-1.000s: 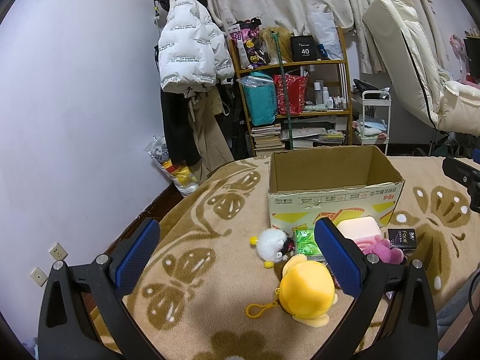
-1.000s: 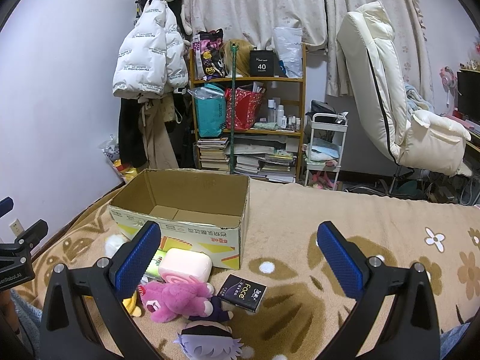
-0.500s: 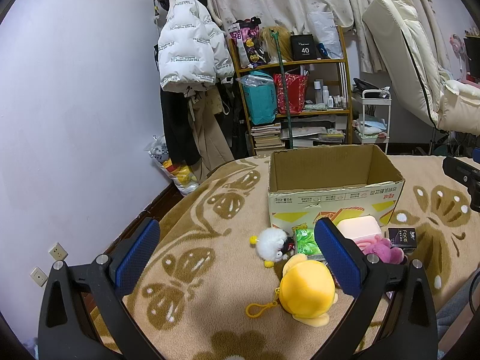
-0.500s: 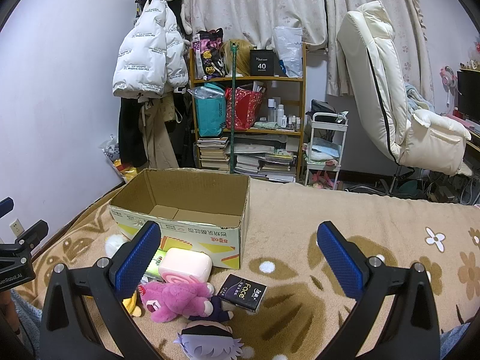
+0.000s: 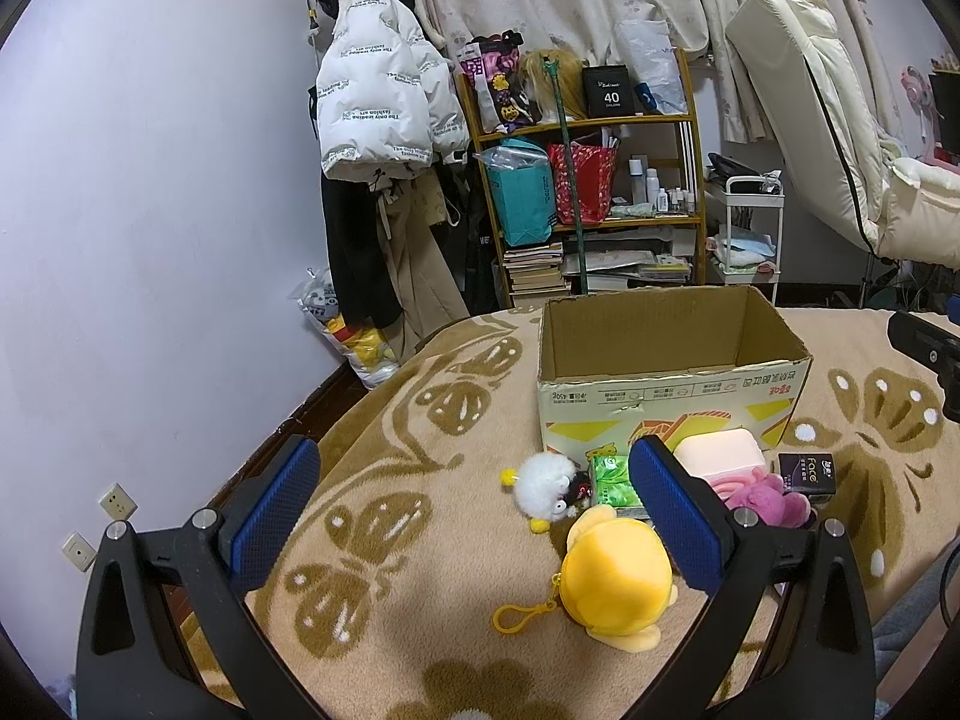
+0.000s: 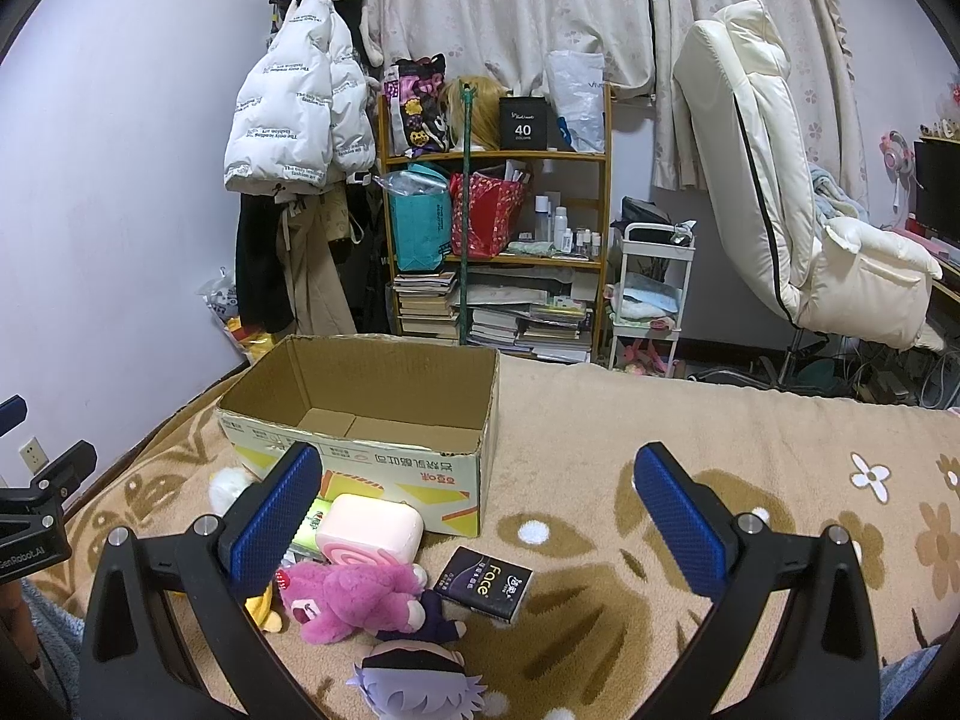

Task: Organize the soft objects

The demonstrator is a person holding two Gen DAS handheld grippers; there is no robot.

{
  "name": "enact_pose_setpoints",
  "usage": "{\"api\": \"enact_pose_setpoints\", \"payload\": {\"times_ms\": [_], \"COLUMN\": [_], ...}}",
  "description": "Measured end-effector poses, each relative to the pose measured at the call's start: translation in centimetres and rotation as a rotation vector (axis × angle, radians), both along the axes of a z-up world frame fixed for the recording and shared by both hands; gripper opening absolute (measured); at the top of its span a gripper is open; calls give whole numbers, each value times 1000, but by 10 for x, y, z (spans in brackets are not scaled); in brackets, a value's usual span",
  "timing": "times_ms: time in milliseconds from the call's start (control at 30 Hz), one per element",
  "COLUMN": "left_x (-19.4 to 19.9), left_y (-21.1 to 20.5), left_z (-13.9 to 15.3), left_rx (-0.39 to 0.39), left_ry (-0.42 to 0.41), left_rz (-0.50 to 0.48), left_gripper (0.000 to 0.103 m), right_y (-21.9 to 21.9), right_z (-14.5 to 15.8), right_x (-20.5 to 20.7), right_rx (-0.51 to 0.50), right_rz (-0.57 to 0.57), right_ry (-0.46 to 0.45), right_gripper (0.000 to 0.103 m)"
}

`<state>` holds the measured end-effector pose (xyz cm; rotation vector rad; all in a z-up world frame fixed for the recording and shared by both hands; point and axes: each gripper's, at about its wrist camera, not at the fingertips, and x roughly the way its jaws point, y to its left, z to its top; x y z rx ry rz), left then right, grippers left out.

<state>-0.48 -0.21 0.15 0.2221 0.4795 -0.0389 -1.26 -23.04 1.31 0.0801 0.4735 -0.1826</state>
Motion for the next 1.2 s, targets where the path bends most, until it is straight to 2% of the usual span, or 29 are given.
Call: {"api": "enact_pose_setpoints", "payload": {"times_ms": [233,400,767,1033,1133,1200], "left_x": [3,11,52,72,77,81], "left_y": [0,-2,-3,-12,-20,-24], "left_z": [-3,-8,-29,-56,-67,-74], "left_rx": [3,9,-71,-95,-80,-72], "left_ry": [18,46,205,326,360,383], "left_rz": [4,3,1,-23,-31,-37], "left_gripper": [102,102,102,102,102,102], "right_y": [-3,-6,-18,-53,-64,-67], "right_z": [5,-7,-36,-64,-78,-84], "right_x": [-1,8,46,72,78,84], "right_rx": [-6,14,83,251,324,337], "right_rz": [-4,-17,-21,-59,-57,-55], "right_ry": [6,29,189,333,387,415], "right_gripper": [103,103,103,103,103,103]}}
